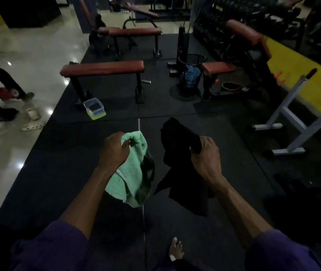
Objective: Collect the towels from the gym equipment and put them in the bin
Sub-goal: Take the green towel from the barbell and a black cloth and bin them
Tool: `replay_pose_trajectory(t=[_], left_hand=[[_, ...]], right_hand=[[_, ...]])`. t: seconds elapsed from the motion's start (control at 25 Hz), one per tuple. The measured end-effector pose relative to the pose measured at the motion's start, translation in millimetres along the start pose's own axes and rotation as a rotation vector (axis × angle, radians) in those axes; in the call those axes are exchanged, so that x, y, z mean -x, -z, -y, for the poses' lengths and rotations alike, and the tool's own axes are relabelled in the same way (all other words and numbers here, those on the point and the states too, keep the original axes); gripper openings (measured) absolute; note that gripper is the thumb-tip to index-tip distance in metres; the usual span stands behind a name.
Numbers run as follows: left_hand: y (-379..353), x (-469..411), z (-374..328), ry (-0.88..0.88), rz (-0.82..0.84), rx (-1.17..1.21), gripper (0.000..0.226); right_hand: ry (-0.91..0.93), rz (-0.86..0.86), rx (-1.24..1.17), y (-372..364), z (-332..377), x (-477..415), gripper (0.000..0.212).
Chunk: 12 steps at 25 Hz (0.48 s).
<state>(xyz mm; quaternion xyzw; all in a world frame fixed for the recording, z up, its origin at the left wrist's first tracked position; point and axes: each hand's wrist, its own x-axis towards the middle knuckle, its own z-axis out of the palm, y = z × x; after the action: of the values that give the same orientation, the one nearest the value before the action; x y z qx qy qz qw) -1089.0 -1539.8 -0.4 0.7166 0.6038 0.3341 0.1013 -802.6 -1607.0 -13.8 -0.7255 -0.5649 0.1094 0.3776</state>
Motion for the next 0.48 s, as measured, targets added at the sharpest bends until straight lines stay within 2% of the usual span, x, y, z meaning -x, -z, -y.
replay_pose_trajectory(t=[0.2,0.36,0.48], left_hand=[[-45.9,-150.4,15.4,-0.033,-0.006,-0.035,0.015],[-90.5,-273.3,29.1,0.006,-0.039,0.001,0.011],[-134.1,-375.7,47.7,-0.035,-0.037,-0.005,0.011]], right_hand=[[0.01,0.015,-0.012,-38.0,0.6,-151.6,0.012],[0.024,-0.001,0.025,-78.1,-12.1,-277.5,0.029],[0.045,0.002,0.069,-118.5,-25.3,-377.2,0.024]])
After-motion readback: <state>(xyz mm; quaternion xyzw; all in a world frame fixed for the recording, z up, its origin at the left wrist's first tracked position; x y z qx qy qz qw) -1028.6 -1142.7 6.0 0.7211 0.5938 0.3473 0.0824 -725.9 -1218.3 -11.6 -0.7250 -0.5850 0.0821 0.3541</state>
